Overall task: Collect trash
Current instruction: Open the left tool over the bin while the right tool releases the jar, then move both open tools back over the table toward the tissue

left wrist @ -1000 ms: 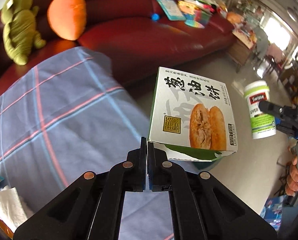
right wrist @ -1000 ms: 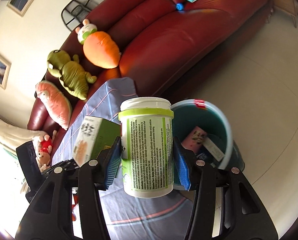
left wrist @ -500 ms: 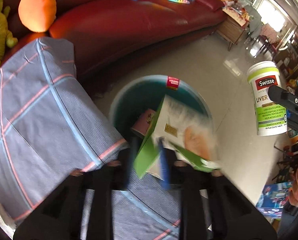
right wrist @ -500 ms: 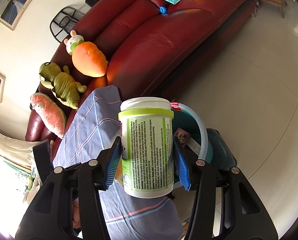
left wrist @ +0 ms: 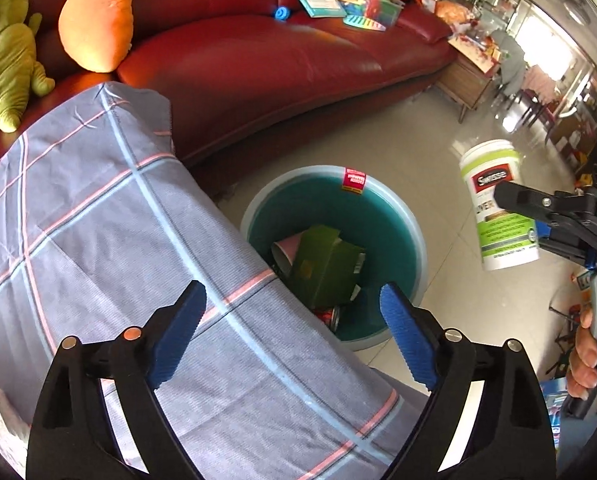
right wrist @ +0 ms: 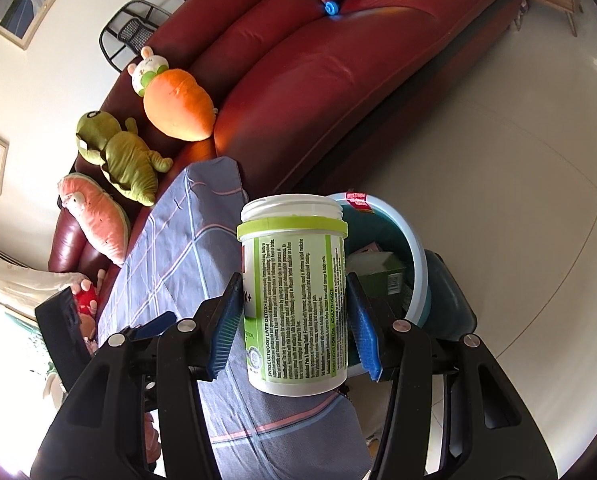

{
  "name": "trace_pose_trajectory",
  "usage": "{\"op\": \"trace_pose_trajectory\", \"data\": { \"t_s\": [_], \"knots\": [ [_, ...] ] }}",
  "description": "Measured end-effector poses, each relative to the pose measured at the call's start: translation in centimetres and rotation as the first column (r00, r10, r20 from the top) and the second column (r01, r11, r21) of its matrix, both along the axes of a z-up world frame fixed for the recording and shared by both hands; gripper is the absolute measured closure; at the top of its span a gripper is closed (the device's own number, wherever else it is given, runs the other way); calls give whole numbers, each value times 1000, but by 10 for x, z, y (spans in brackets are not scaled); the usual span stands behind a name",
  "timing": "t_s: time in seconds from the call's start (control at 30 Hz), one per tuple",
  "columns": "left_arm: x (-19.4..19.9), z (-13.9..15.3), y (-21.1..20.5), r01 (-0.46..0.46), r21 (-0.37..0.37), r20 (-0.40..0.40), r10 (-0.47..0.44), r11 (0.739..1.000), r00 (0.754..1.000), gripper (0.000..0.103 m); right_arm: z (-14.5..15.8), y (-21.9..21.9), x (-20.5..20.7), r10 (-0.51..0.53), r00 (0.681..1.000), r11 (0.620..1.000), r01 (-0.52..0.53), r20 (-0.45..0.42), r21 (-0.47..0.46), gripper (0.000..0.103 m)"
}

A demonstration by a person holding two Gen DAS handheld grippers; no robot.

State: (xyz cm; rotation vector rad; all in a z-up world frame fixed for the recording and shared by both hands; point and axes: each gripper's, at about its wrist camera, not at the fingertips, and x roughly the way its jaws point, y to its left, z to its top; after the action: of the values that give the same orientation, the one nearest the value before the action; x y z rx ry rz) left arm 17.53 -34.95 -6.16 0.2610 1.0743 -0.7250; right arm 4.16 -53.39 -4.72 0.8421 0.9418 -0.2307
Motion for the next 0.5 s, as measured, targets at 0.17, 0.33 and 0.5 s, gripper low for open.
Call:
{"op": "trace_pose_trajectory", "data": {
  "t_s": [0.17,0.33,0.5],
  "knots": [
    [-1,5,12,-16,-17,2,16,1000,1000,9,-8,6,10,17,999,1000,-17,-28,-4,54],
    [4,6,22,-37,-27,-6,37,999,999,7,-15,16,23,41,998,999,-42,-55,-17,40],
    [6,5,31,-52,-36,-26,51,998,998,7,-9,26,28,55,997,998,-57,-58,-41,29]
  ]
}}
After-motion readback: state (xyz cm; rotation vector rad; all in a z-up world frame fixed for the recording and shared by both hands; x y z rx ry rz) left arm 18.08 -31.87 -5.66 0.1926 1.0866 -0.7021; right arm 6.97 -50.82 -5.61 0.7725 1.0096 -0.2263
